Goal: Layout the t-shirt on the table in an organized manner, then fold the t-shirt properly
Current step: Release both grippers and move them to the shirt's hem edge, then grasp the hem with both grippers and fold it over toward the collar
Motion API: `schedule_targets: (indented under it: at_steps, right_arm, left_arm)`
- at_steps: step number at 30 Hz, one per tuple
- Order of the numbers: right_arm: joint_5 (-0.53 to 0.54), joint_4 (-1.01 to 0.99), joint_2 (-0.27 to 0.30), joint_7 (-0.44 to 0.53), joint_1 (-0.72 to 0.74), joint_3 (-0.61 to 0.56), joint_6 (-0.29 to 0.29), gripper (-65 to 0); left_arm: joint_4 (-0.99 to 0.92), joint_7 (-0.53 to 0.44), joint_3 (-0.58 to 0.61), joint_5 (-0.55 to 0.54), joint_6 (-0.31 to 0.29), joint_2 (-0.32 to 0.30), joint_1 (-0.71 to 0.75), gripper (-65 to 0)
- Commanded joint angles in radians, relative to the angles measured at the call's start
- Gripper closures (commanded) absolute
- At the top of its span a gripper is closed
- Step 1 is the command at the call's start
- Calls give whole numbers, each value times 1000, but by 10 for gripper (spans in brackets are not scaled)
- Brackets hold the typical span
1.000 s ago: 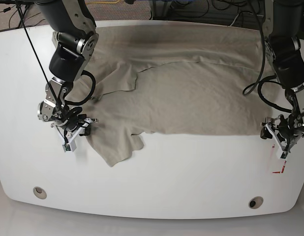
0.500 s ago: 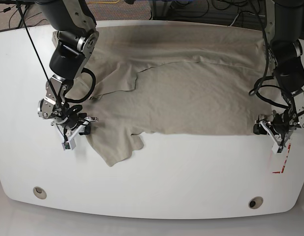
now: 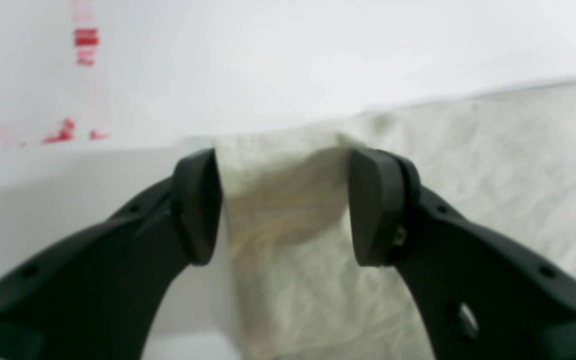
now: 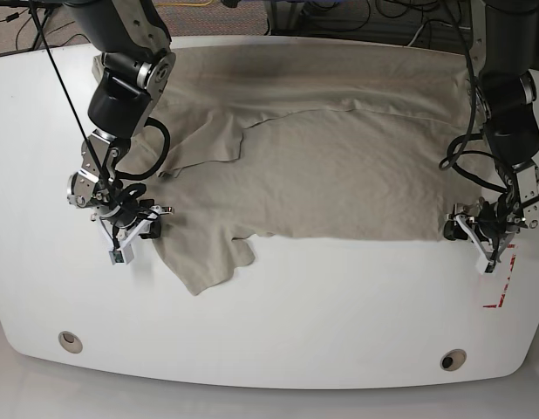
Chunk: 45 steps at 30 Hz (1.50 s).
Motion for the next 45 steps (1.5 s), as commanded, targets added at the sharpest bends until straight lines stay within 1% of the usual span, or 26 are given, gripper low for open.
schedule_targets:
  at_steps: [1,2,4,6,7,9,14,17,20,29,36,39,45]
  right_arm:
    - [-11,11,8,-19,17,0,1,-70]
    - [-11,11,8,-19,17,0,1,-62]
    - [-14,12,8,-19,17,0,1,-32]
    - [-16,12,8,-19,19,0,1,-5]
    - [-17,12,8,-19,20,-2,1,0]
    - [-19,12,8,-19,22,-12,1,0]
    - [-16,19,23,-8,20,-104,1,0]
    - [-13,65,31,-2,12,-121,1,0]
    - [-14,118,30,-13,-1,-126,1,0]
    - [-14,305,34,-119,-11,-127,1,0]
    - [-14,450,36,-149,-67,-129,1,0]
    - [-11,505,36,-189,-95,-129,1,0]
    - [-8,622,36,-241,-156,-127,1,0]
  left_arm:
    - [11,5,3,-4,-6,9,-22,-262]
    - [11,4,3,-4,-6,11,-22,-196]
    - [11,4,3,-4,-6,12,-22,-88]
    - [11,4,3,-4,-6,14,-22,-13]
    - [14,4,3,-4,-6,14,-22,0]
    - [16,4,3,-6,-6,15,-16,0]
    - [65,4,3,-9,-6,28,7,0]
    - [128,12,3,-9,-6,55,29,0]
    - [212,18,0,-9,-6,55,50,0]
    - [438,102,-2,-10,-6,58,115,0]
    - [567,177,-3,-10,-6,60,141,0]
    - [614,213,-5,-10,-6,60,155,0]
    - [726,242,-5,-10,-6,60,205,0]
